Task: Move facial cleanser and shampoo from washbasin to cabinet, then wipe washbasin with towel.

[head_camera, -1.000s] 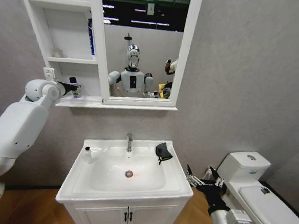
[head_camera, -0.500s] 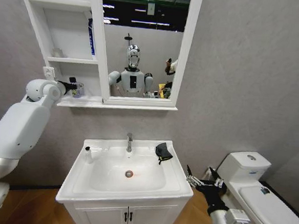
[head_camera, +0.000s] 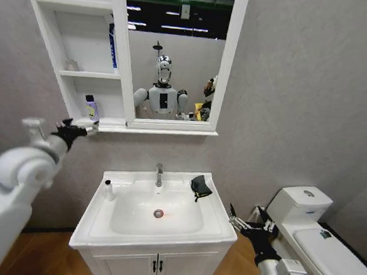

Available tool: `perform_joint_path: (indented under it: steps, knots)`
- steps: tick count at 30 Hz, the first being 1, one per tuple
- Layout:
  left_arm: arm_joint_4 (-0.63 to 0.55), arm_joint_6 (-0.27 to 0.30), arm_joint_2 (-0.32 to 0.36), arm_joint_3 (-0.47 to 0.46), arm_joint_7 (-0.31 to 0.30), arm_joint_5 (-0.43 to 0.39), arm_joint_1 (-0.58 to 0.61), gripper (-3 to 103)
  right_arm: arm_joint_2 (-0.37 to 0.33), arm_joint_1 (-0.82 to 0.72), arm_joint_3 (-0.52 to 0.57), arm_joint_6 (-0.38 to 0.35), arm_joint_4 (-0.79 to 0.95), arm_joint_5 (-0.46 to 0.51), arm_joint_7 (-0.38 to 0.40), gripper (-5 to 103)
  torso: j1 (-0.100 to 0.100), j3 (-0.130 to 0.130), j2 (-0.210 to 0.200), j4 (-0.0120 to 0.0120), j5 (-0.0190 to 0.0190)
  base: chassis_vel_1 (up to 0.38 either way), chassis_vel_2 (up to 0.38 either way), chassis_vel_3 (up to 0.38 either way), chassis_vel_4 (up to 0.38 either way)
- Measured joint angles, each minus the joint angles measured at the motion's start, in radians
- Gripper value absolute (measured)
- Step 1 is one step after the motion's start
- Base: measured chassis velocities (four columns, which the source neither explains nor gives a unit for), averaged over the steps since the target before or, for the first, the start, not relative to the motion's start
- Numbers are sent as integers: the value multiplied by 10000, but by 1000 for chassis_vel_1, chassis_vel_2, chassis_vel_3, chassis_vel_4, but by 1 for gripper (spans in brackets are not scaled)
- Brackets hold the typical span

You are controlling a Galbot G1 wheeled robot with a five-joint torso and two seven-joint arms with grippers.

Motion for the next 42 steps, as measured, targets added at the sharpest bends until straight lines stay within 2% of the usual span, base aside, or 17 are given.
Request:
perform_joint_path:
  steps: [1, 4, 5, 8, 9, 11, 14, 17, 18, 22, 25, 33, 42]
  knots:
    - [0, 0, 0, 0, 0, 0, 0, 100, 0, 0, 0, 0, 0, 0, 0, 100, 0, 0, 0, 0, 0, 0, 0, 0, 0]
    - [301, -1771, -1574, -35, 1395, 2741, 2105, 100, -6, -43, 7, 13, 20, -10, -13, 100, -1, 0, 0, 1, 0, 0, 0, 0, 0]
    - [301, -1771, -1574, -35, 1395, 2741, 2105, 100, -6, -43, 7, 13, 20, -10, -13, 100, -1, 0, 0, 1, 0, 0, 0, 0, 0]
    - [1482, -3111, -2888, 281, 2146, 4412, 3296, 100, -26, -55, 25, 46, 2, -7, -27, 100, -1, 0, 1, 2, 1, 0, 0, 0, 0]
    - [1482, -3111, -2888, 281, 2146, 4412, 3296, 100, -26, -55, 25, 46, 2, -7, -27, 100, -1, 0, 1, 2, 1, 0, 0, 0, 0]
    - [2318, -3674, -3411, 502, 2190, 4792, 3210, 100, -33, -38, -17, 49, -23, -18, -46, 100, -1, 0, 1, 0, 3, 0, 0, 0, 0]
    - [2692, -3875, -3576, 603, 2167, 4896, 3021, 100, -46, -8, -40, 48, -36, -30, -58, 100, 0, 1, 0, -3, 0, 0, 0, 0, 0]
    - [4187, -4034, -3941, 949, 1621, 4991, 1736, 100, -111, 166, -42, -66, -57, -53, -174, 100, 4, 1, -1, -6, 3, 0, 0, 0, 0]
    - [4187, -4034, -3941, 949, 1621, 4991, 1736, 100, -111, 166, -42, -66, -57, -53, -174, 100, 4, 1, -1, -6, 3, 0, 0, 0, 0]
    - [5536, -4086, -4019, 1069, 1079, 5051, 730, 100, -111, 164, -23, -95, -21, -48, -201, 100, 5, 2, -2, -3, 0, 0, 0, 0, 0]
    - [6187, -4144, -3969, 1070, 936, 5045, 302, 100, -149, 136, 34, -97, 6, -25, -216, 100, 4, 2, -2, 1, -1, 0, 0, 0, 0]
    - [7235, -4191, -4046, 1102, 795, 4994, -544, 100, -166, 126, 69, -93, -39, -5, -221, 100, 4, 3, -2, -2, 1, 0, 0, 0, 0]
    - [8207, -4239, -4224, 1203, 977, 5062, -1057, 102, -139, 62, 66, -11, -114, -8, -217, 100, 2, 2, -2, -1, 0, 0, 0, 0, 0]
